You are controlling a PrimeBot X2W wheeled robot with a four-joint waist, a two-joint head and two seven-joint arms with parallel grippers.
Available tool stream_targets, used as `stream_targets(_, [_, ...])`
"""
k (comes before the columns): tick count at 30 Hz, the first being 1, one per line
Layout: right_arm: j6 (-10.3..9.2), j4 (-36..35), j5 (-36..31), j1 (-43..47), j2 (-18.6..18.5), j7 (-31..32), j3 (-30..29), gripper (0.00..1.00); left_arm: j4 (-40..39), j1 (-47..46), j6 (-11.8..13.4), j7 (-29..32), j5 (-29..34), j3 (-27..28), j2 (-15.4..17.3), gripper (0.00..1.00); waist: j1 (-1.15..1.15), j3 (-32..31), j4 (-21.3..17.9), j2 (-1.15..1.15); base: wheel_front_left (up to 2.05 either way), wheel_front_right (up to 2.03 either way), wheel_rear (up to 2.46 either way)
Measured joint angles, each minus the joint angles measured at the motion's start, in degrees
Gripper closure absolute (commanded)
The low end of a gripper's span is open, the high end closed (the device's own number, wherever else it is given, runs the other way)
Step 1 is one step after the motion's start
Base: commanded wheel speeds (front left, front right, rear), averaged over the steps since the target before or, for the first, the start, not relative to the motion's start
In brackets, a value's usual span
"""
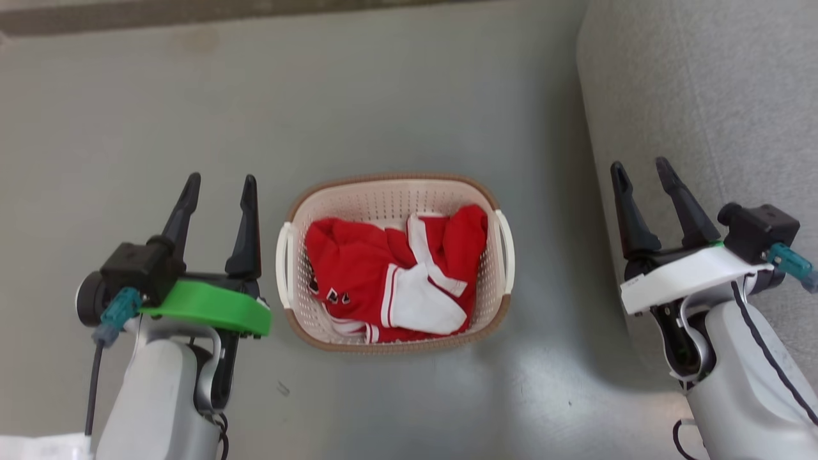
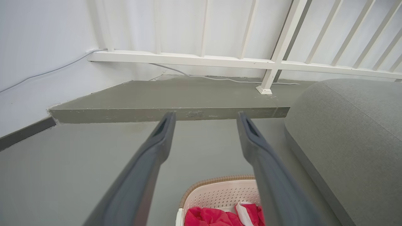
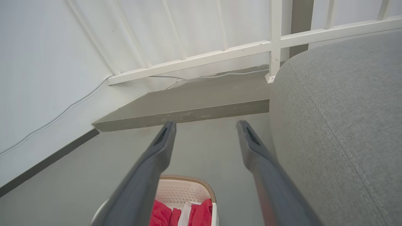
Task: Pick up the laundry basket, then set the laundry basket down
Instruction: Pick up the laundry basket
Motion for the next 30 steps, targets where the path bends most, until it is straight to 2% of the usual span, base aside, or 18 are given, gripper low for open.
stream_targets(9, [0.00, 4.79, 0.90, -4.08, 0.13, -0.01, -0.09, 0.00, 3.98, -4.21, -0.01, 0.00, -1.16, -0.65, -0.14, 0.00, 0.00, 5.87, -0.23, 0.00, 0.00, 0.00, 0.00])
stream_targets(17, [0.00, 10.12, 1.65, -9.13, 0.36, -0.01, 0.87, 0.00, 10.94, -8.71, -0.01, 0.00, -2.40, -1.60, -0.27, 0.00, 0.00, 11.31, -0.03, 0.00, 0.00, 0.00, 0.00])
stream_targets(30, [0.01, 19.25, 3.63, -19.33, 0.80, 2.72, 6.99, 0.00, 21.94, -18.63, -0.03, 0.03, -4.09, -2.87, -0.66, 0.00, 0.01, 21.01, 0.56, 0.00, 0.00, 0.00, 0.00])
